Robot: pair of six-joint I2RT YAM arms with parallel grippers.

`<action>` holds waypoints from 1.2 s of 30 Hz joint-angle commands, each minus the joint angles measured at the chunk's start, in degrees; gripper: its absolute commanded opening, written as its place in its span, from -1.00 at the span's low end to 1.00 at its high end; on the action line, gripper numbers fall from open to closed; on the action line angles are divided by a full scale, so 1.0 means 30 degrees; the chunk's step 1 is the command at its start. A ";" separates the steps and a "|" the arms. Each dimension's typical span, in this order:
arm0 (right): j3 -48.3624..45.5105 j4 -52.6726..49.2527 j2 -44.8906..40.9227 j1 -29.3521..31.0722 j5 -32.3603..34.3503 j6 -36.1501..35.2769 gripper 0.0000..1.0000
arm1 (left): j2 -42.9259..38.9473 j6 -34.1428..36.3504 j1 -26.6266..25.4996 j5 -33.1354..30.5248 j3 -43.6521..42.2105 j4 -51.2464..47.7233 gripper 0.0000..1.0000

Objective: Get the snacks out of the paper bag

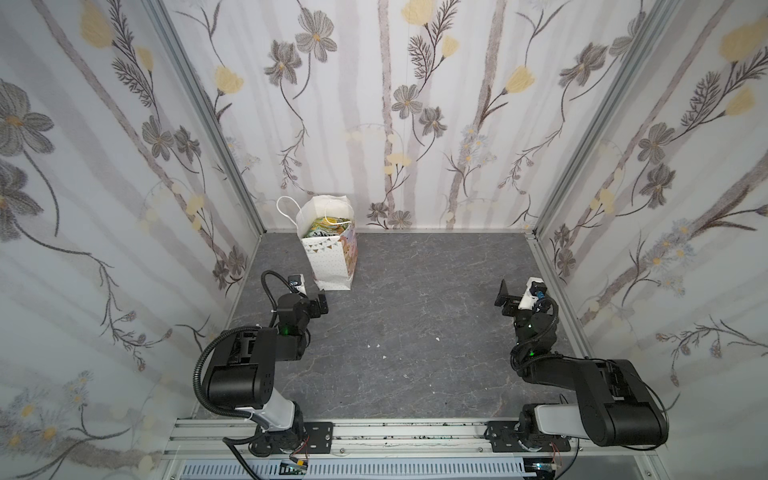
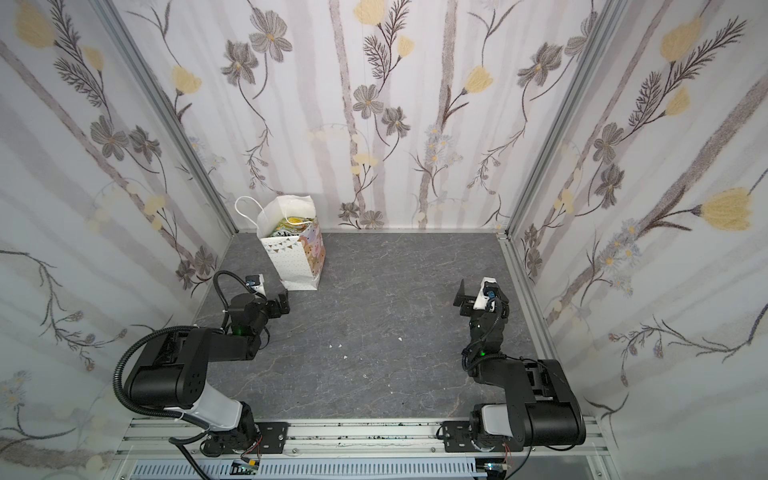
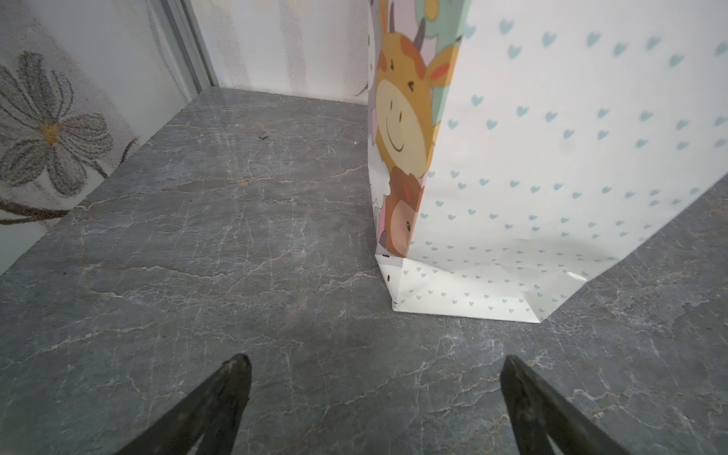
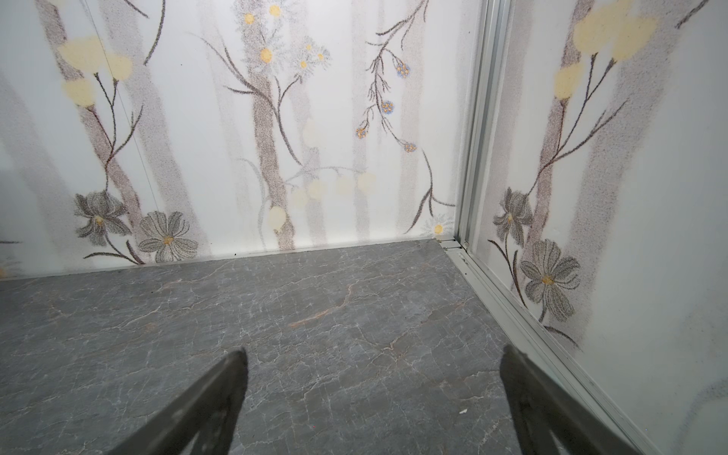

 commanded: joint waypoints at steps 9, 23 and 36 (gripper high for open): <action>0.0893 -0.3323 -0.2806 0.0089 0.0301 -0.0116 0.99 | -0.0504 -0.0089 0.0012 -0.0218 -0.0093 0.0204 1.00; 1.3127 -2.5197 -0.7327 0.2596 -0.1469 0.9846 0.99 | -1.3093 -0.7974 -0.0097 -0.3254 0.5295 -1.7787 1.00; 2.4154 -3.0671 0.1519 1.0141 -0.1910 1.1474 0.90 | -0.5277 -0.8528 -0.0134 0.2177 2.1268 -3.0467 0.94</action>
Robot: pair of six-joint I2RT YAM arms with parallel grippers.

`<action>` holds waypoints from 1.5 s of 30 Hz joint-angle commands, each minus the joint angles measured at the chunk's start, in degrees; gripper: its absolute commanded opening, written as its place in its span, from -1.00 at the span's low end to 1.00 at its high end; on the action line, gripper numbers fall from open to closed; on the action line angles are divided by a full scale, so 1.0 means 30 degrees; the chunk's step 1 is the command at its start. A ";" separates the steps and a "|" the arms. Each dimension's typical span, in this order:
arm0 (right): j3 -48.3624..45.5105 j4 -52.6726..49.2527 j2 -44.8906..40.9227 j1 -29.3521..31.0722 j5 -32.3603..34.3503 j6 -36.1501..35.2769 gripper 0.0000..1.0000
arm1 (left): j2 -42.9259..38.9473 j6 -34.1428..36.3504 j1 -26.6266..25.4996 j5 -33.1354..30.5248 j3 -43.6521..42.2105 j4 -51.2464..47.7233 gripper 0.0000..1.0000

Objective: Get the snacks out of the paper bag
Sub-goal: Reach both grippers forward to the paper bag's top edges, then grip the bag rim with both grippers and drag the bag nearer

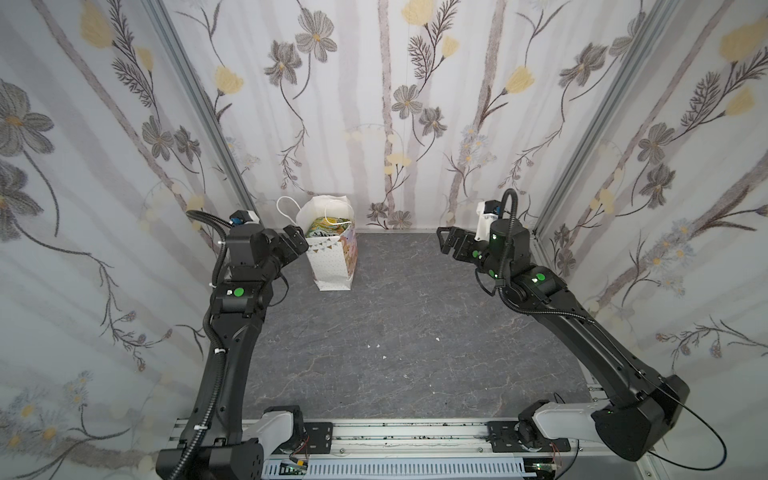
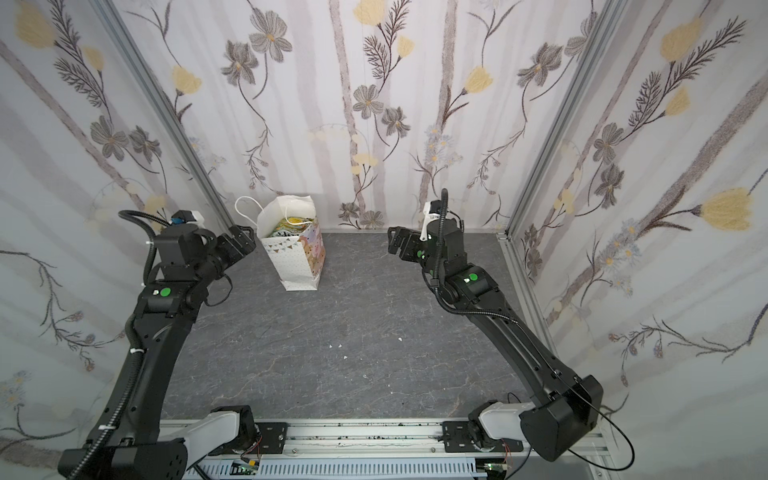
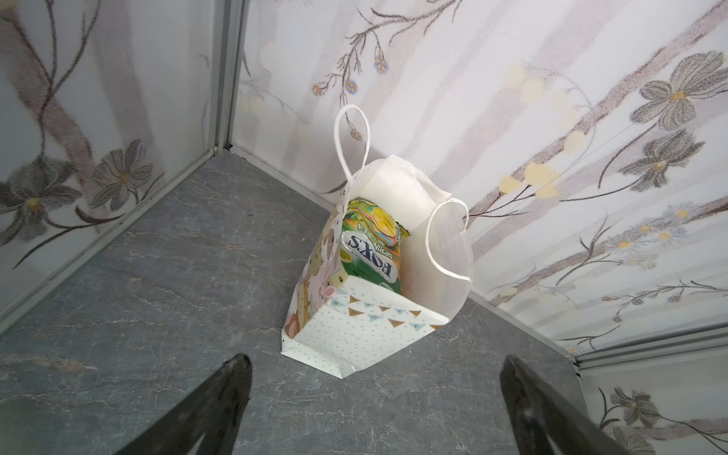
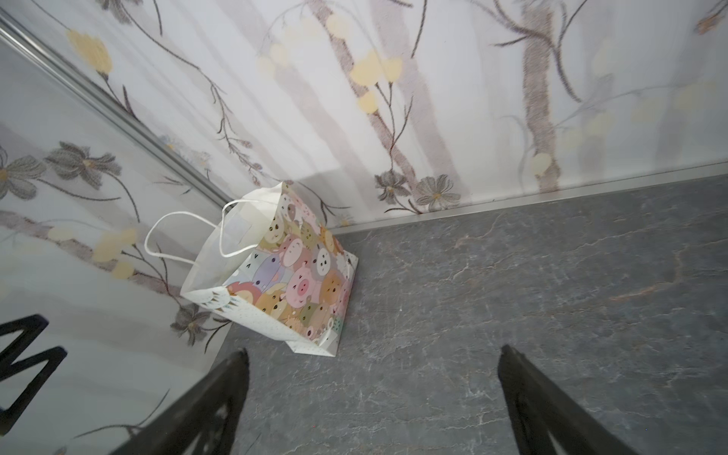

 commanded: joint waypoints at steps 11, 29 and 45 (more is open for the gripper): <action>1.1773 -0.2957 1.0748 0.2839 -0.1170 0.2634 0.84 | 1.1094 0.4114 0.0275 -0.1847 1.1455 -0.6663 0.51; 1.9958 0.1193 1.9708 0.3546 -0.1616 0.5849 0.61 | 1.5166 0.5531 0.1009 0.1079 1.4298 -0.6919 -0.08; 2.1502 0.0537 2.1013 0.3570 -0.1596 0.7207 -0.12 | 1.6057 0.6214 0.1701 0.4482 1.4960 -0.8101 -0.62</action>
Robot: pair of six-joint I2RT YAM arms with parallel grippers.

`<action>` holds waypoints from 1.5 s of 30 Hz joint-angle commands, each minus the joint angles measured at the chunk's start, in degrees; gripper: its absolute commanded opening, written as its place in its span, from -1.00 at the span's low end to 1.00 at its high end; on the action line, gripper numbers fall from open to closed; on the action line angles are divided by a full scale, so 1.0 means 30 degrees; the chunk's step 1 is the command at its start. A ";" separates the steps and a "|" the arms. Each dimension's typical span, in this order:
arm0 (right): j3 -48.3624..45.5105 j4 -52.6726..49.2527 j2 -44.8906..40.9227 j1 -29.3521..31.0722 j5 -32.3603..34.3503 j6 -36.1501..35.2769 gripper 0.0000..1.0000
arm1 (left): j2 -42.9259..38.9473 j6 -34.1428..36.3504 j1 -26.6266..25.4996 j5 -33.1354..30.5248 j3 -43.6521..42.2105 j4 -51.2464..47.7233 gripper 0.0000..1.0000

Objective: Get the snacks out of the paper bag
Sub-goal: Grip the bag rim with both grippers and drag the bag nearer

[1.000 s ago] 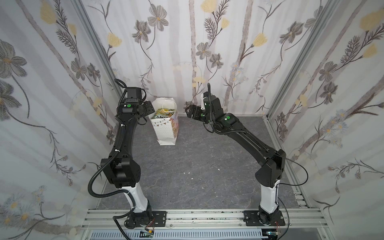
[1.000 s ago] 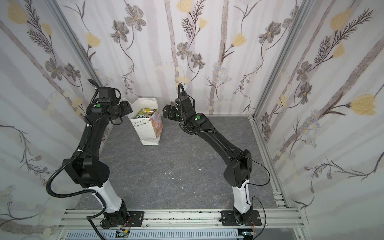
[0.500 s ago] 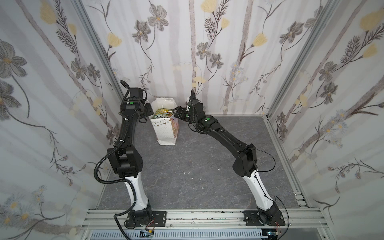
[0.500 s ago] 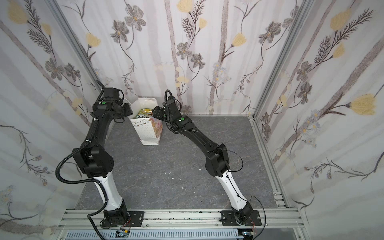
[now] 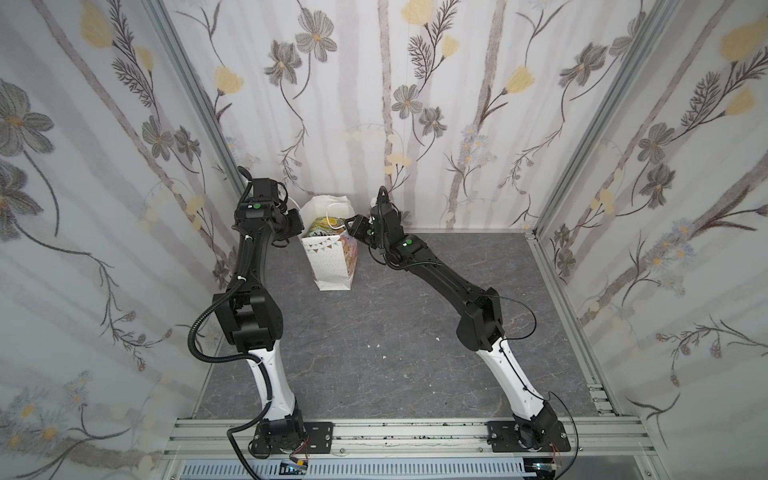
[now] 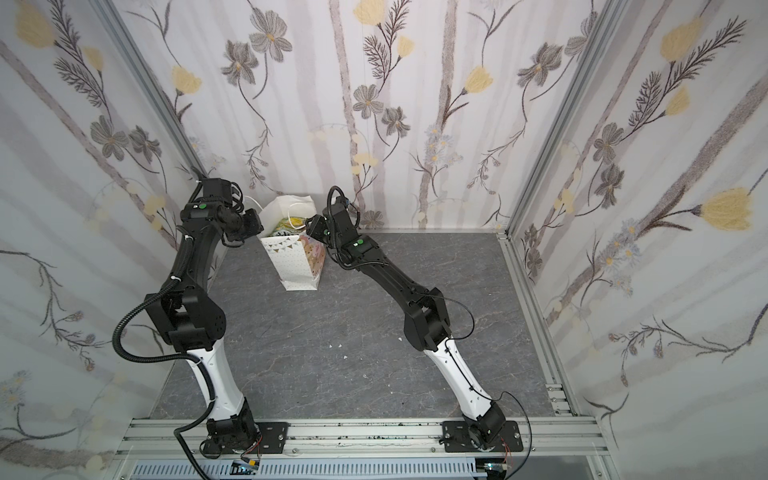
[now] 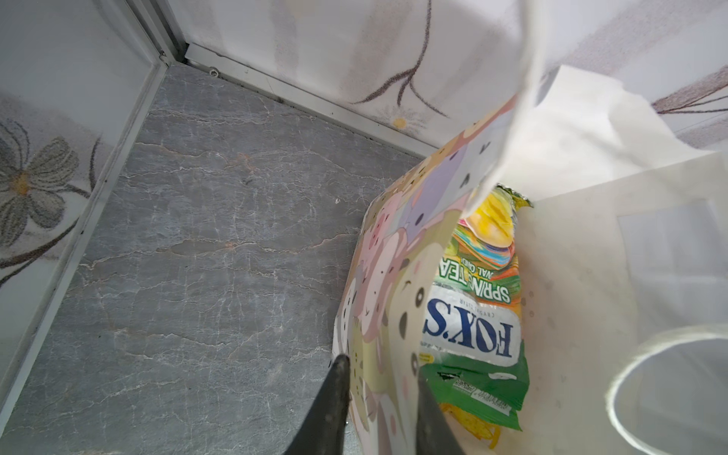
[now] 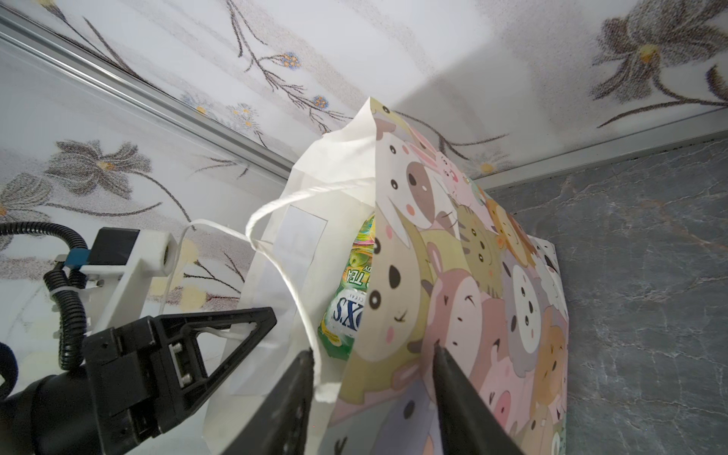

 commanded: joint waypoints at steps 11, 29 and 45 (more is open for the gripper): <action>-0.0087 -0.1599 -0.1501 0.0095 0.0095 -0.0223 -0.72 | 0.0271 0.0513 -0.0087 0.2314 0.0867 -0.2088 -1.00; -0.3216 -0.5211 -0.5320 0.0074 0.3315 -0.4149 0.42 | -0.3742 -0.0019 -0.2306 0.2525 -0.4614 -0.1471 -1.00; -0.1132 -0.3804 -0.1827 -0.0464 0.0219 -0.3712 0.03 | -0.7046 0.0453 -0.2462 0.2546 -0.8002 -0.1000 -1.00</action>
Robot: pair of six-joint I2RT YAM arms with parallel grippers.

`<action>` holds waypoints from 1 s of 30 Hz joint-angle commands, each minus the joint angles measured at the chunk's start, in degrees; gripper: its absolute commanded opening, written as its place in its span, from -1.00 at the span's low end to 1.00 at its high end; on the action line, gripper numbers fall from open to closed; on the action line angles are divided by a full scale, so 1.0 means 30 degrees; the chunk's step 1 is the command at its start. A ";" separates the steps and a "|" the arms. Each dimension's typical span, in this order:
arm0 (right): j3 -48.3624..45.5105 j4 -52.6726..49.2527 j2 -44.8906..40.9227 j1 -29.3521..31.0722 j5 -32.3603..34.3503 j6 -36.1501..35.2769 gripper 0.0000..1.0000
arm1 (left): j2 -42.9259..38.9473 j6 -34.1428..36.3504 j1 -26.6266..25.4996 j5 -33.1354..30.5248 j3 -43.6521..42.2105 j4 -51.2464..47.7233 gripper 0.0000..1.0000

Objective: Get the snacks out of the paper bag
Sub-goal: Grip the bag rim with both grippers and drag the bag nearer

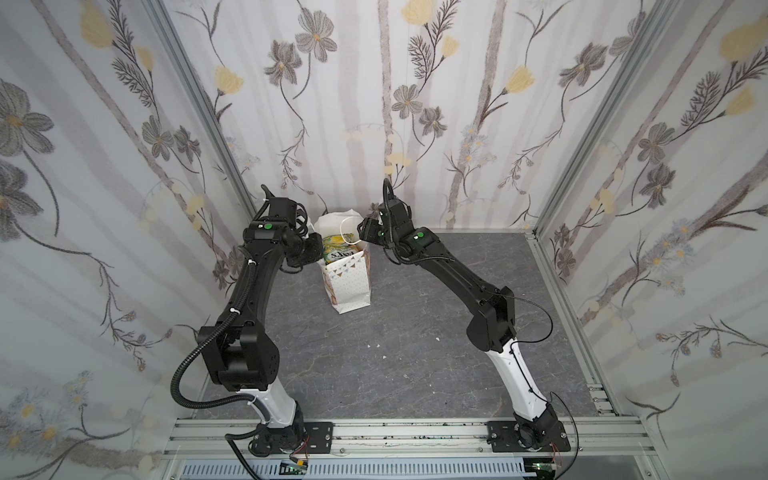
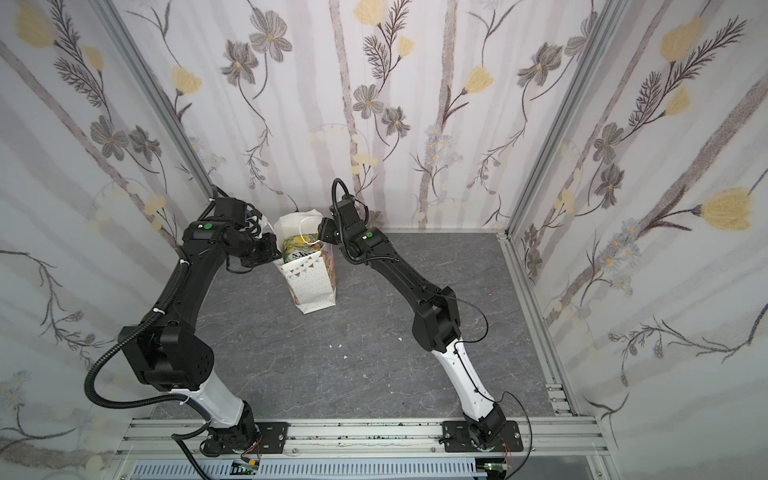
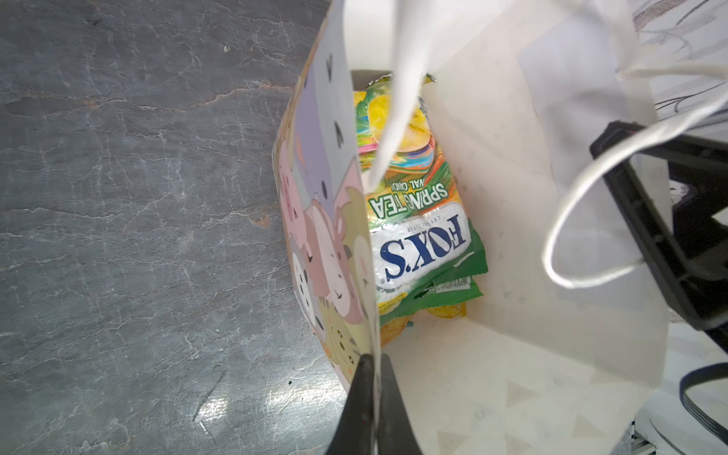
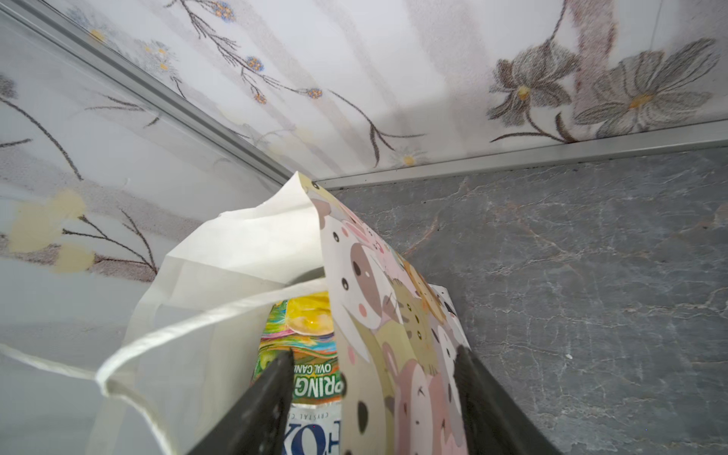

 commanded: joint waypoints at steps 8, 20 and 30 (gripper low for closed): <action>0.0033 -0.1614 -0.0895 0.0105 0.0347 0.0087 -0.83 | -0.0600 0.0146 -0.0173 0.0902 -0.0590 0.0479 -1.00; -0.8950 -0.1781 -0.7863 0.0171 0.0740 -0.1117 -1.00 | -0.2118 -0.1035 -0.2739 0.2260 -0.2873 0.1797 -1.00; -2.0519 0.1218 -1.6509 0.0564 0.1379 0.0409 -1.00 | -0.5431 -0.3648 -0.6474 0.1760 -0.5431 0.2173 -1.00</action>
